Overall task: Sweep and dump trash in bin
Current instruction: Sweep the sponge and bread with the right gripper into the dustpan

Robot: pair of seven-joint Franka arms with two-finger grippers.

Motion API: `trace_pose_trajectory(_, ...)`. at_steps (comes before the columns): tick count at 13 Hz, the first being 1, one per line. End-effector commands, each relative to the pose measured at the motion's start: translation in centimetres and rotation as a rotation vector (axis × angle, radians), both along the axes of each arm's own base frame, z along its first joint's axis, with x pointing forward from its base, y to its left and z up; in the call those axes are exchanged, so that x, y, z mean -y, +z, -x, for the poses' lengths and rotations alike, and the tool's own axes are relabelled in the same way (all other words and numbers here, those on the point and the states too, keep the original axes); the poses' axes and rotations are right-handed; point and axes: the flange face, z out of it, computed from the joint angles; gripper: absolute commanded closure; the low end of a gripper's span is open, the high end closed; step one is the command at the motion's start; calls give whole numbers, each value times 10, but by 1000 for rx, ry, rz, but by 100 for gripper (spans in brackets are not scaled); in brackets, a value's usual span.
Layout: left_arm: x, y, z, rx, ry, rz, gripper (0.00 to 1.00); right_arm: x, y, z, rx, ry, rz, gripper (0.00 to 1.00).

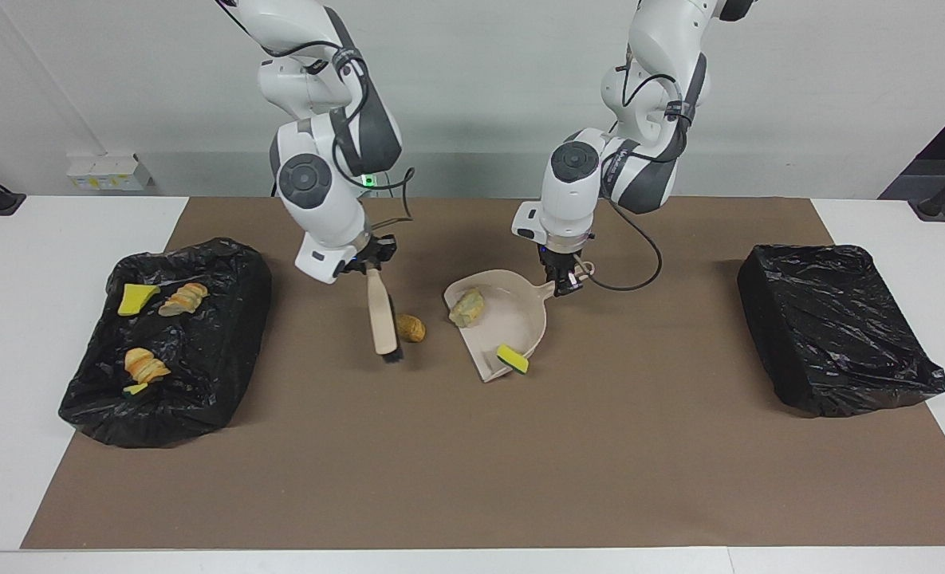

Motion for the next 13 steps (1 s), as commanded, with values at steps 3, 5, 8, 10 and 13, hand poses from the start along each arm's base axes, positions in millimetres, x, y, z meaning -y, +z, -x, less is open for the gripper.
trace_pose_trajectory(3,-4,4,7,24,38,11,100,-24,-48,50,68,-40,58,100)
trace_pose_trajectory(5,-5,4,6,24,40,12,100,-71,-59,53,64,7,53,100)
trace_pose_trajectory(8,-5,4,6,24,43,11,100,-142,-62,54,71,13,31,100)
trace_pose_trajectory(10,-5,4,6,24,44,11,100,-178,-49,58,64,28,-31,100)
trace_pose_trajectory(13,-6,4,5,21,47,8,100,-183,-38,59,45,69,-100,100)
